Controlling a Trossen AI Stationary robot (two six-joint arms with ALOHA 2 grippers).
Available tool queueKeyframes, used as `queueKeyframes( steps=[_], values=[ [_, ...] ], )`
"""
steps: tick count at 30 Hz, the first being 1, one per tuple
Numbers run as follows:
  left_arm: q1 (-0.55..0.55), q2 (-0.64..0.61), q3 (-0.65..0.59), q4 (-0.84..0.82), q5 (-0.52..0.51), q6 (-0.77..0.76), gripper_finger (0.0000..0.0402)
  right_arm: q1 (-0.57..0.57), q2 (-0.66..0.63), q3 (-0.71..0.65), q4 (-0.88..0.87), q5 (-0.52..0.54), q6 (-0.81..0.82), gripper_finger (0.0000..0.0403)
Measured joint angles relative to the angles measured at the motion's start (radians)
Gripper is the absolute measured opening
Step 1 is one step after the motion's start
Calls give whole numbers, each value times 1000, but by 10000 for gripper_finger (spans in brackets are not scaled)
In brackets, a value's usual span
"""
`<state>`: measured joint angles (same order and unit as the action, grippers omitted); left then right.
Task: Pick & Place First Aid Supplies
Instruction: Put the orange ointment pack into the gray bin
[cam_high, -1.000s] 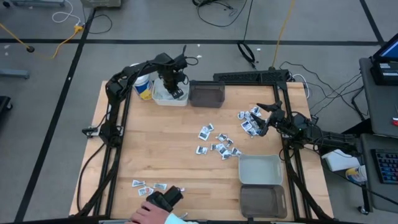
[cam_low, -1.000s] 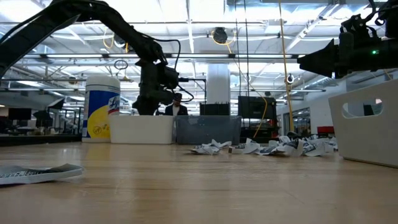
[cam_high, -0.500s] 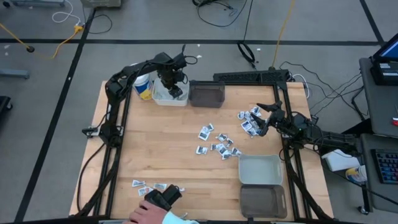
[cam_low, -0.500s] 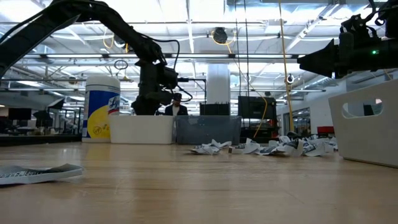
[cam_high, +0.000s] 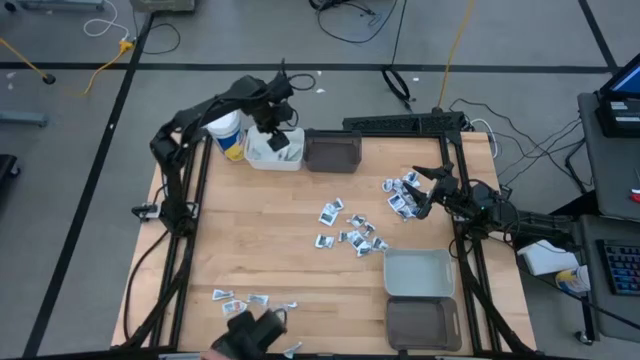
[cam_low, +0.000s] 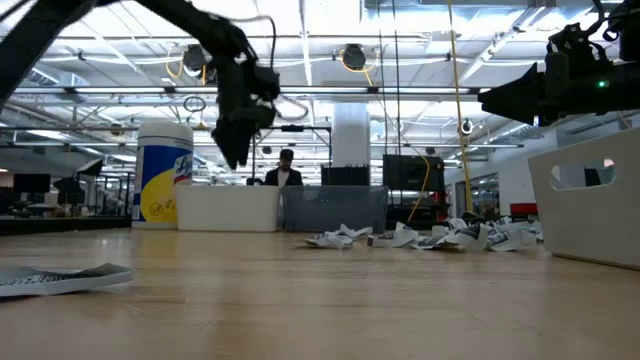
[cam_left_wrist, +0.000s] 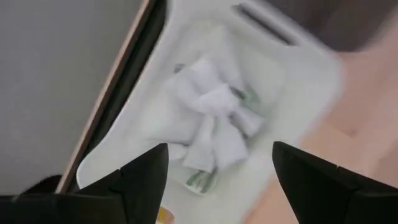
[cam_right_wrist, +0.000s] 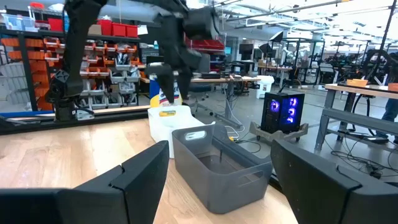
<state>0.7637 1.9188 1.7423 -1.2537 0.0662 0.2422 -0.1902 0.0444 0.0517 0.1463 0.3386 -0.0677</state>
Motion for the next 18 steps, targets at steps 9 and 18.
queueKeyframes(
  steps=[9, 18],
  values=[
    [-193, -165, -112, -33, 3, 39, 294, 0, 0, 0, 0, 0, 0, 279],
    [-452, -299, -327, -24, 5, -77, 294, 0, 0, 0, 0, 0, 0, 279]
  ],
)
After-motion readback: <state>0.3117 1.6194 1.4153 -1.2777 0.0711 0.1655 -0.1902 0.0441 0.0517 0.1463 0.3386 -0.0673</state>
